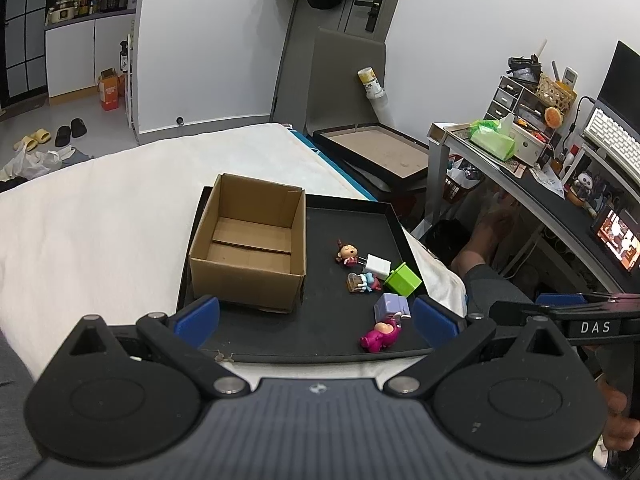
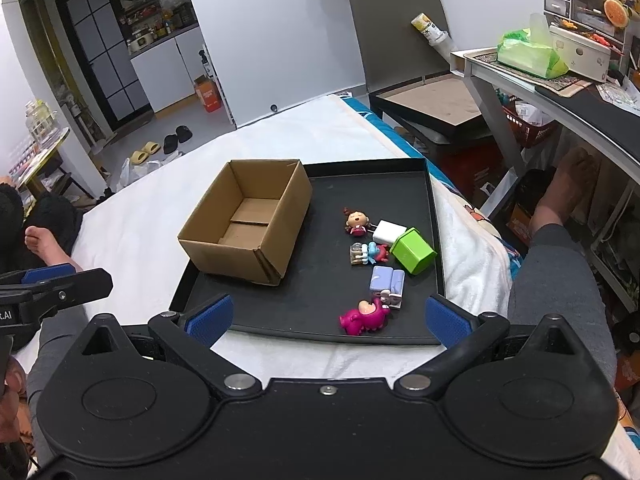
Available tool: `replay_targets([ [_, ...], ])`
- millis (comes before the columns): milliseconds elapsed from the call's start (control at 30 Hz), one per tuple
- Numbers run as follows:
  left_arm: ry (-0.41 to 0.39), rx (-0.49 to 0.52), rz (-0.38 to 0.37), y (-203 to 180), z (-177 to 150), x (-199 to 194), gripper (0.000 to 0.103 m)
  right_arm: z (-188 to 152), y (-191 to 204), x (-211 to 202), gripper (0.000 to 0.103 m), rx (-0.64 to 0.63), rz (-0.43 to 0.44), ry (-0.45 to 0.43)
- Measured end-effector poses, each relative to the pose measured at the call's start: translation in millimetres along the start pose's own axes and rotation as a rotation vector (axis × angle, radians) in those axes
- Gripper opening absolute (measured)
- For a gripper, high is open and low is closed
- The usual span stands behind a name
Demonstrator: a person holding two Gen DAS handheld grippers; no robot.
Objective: Organize rigid objects
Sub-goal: 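Move the right gripper toward the lavender block figure on the tray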
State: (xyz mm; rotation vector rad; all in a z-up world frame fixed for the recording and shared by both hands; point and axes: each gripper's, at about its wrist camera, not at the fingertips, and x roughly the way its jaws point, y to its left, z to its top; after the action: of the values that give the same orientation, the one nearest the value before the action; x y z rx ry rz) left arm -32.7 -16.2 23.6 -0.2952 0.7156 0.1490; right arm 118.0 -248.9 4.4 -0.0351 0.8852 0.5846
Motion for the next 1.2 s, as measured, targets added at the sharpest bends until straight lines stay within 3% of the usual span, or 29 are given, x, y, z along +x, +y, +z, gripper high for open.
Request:
replay_targets([
  [700,0.016,-0.034,-0.010,6.0,0.1,2.6,0.102,1.3,-2.4,-0.1,0.103,0.005,-0.010,0.002],
  [1200,0.021,-0.093,-0.031,23.0,1.1,40.1,0.102,3.7,-11.9,27.7,0.103,0.046,-0.049,0.021],
])
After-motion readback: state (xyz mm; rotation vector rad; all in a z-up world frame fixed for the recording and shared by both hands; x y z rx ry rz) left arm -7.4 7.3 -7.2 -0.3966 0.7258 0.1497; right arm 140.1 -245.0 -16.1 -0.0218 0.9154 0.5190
